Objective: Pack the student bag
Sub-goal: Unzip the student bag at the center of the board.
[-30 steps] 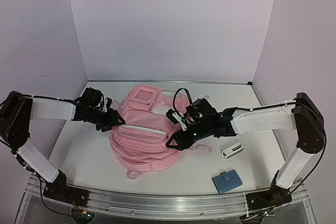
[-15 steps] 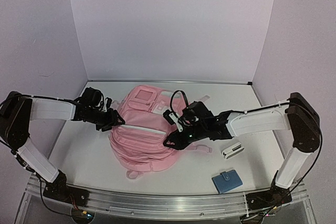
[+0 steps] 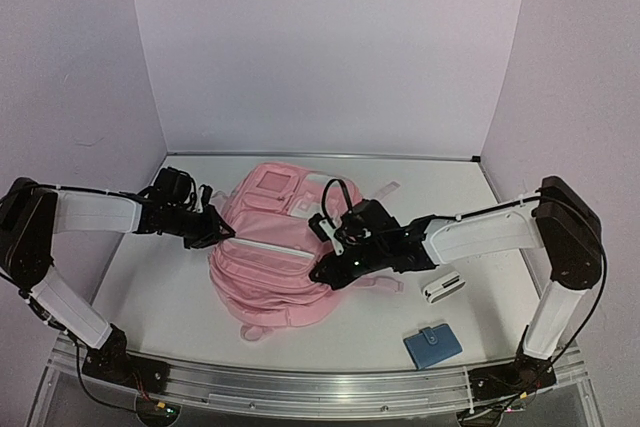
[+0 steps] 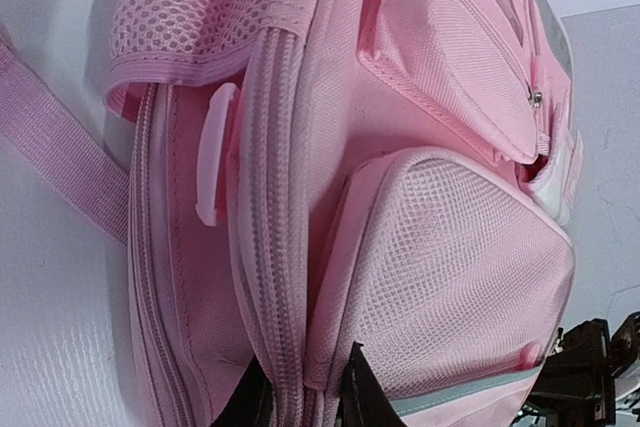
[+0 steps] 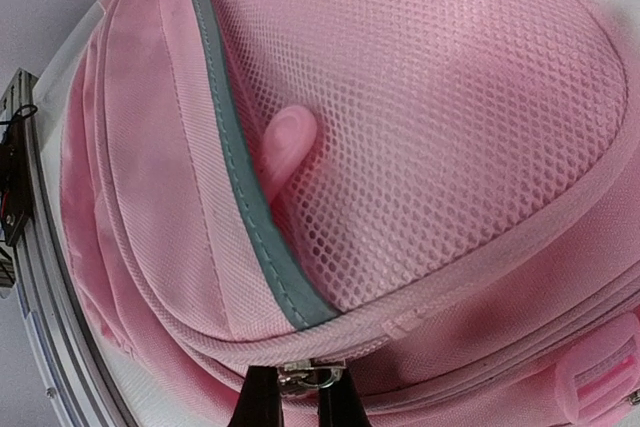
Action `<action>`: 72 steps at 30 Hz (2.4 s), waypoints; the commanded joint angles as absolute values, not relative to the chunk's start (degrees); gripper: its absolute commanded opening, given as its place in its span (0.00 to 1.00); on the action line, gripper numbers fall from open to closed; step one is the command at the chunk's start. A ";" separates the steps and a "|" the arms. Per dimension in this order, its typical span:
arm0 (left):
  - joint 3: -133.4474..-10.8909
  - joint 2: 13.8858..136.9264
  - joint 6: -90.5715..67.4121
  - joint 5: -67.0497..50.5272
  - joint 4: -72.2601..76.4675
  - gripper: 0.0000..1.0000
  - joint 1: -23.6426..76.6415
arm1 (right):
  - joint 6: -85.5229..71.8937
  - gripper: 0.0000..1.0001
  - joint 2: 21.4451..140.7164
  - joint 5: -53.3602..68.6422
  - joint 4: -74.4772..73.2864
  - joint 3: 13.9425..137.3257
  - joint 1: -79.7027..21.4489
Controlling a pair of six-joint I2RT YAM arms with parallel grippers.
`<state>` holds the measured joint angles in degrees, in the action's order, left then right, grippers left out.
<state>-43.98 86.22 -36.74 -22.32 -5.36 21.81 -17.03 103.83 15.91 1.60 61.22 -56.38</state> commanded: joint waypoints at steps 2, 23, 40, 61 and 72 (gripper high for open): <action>-41.17 83.53 -44.67 -12.73 -3.24 0.00 22.27 | -23.34 0.00 103.73 13.45 -0.43 63.58 -63.16; -36.18 71.33 -55.21 4.46 -7.05 0.00 34.83 | -36.41 0.00 119.56 -1.63 -4.40 81.74 -67.04; -46.17 84.43 -55.52 -4.65 0.40 0.26 48.95 | -23.34 0.00 112.14 -1.34 -5.54 71.25 -50.45; -47.89 83.80 -44.11 -11.08 -6.53 0.65 25.84 | -16.77 0.00 110.24 3.59 -9.12 71.19 -49.33; -50.76 92.59 -45.97 -16.88 3.31 0.00 25.84 | -17.33 0.00 109.20 8.24 -15.26 73.54 -50.67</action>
